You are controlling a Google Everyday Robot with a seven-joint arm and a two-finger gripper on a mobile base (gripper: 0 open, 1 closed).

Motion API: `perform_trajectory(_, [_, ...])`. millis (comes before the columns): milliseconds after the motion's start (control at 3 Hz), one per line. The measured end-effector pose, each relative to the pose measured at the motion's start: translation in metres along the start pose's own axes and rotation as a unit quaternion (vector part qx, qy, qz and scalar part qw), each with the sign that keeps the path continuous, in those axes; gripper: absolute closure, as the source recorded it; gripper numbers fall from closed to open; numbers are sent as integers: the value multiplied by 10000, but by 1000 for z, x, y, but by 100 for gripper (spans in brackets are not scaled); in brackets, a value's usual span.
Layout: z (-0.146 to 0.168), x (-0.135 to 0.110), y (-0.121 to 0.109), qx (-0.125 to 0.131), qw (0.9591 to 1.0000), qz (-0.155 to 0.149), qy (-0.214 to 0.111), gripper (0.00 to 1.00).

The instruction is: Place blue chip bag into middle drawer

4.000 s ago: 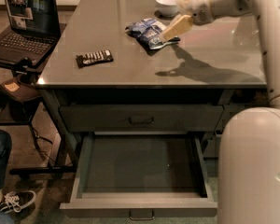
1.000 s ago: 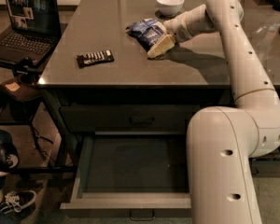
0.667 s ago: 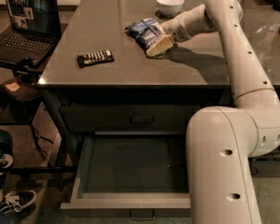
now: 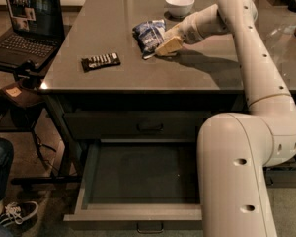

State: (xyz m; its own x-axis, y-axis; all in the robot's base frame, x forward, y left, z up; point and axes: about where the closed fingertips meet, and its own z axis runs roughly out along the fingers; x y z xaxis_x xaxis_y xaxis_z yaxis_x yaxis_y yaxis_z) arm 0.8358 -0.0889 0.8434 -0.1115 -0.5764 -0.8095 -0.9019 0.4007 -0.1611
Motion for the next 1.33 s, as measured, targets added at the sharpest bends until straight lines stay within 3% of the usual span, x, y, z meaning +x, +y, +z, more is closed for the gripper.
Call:
perform_trajectory(333, [-2,-1,2,-1,10000,-1,-3,85])
perform_trajectory(667, [-27,7,9,-7,10000,-89,-39,100])
perform_trajectory(1000, [-100,-3,19,407,9974,-530,-267,100])
perform_trajectory(1333, [-201,-69,44,1292,9805,-1257,-779,100])
